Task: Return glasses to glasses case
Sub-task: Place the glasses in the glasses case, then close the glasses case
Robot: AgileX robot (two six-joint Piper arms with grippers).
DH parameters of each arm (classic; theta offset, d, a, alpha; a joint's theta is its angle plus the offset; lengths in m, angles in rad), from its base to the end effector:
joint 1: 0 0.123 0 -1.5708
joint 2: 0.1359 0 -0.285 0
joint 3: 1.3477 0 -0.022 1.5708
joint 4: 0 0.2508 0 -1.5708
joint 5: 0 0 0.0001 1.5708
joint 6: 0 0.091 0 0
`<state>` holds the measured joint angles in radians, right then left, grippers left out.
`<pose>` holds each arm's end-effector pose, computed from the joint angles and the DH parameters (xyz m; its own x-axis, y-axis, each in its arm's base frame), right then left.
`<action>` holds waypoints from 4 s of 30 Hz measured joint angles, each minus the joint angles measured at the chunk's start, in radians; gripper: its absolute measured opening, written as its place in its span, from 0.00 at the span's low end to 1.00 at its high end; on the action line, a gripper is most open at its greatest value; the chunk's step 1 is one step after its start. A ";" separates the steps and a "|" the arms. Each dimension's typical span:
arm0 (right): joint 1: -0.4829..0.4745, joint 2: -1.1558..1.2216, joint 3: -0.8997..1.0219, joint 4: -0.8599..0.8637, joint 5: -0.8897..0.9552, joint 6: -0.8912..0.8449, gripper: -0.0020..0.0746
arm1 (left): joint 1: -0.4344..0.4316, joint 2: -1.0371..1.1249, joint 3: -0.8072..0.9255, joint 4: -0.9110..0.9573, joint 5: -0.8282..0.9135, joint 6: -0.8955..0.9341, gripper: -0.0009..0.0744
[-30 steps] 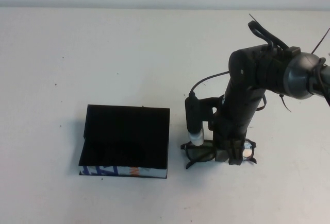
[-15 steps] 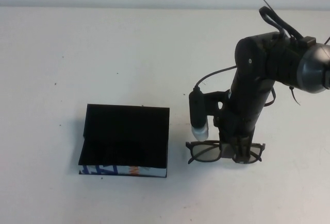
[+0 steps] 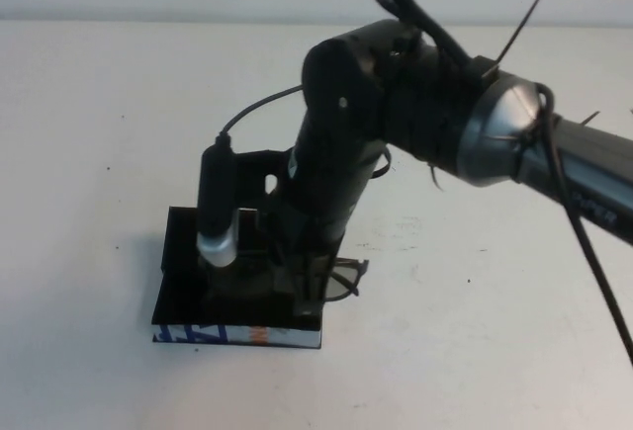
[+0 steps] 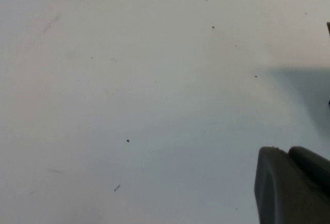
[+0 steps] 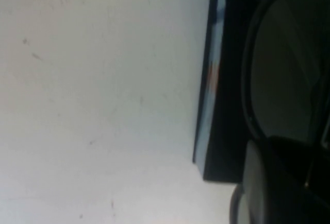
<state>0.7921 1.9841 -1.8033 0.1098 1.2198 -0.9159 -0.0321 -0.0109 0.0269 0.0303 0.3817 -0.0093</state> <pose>0.2909 0.3081 0.2770 0.1255 -0.9625 -0.2403 -0.9864 -0.0952 -0.1338 0.0524 -0.0007 0.1704 -0.3048 0.0286 -0.9520 0.0271 0.9994 0.0214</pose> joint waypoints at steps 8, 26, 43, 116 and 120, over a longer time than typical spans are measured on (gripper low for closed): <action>0.067 0.139 -0.136 -0.002 0.005 0.005 0.10 | 0.000 0.000 0.000 0.000 0.000 0.000 0.01; 0.067 0.257 -0.227 -0.030 0.006 0.045 0.10 | 0.000 0.000 0.000 0.000 0.000 0.000 0.01; 0.056 0.282 -0.232 -0.030 0.006 0.079 0.09 | 0.000 0.000 0.000 0.000 0.000 0.000 0.01; -0.091 -0.018 -0.096 0.031 -0.058 0.637 0.01 | -0.081 0.517 -0.315 -0.453 0.120 0.022 0.01; -0.096 -0.012 -0.095 0.031 -0.064 0.637 0.01 | -0.108 0.751 -0.418 -0.706 0.257 0.357 0.01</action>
<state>0.6956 1.9723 -1.8983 0.1409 1.1556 -0.2793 -0.1404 0.7398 -0.3910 -0.6754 0.6391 0.3478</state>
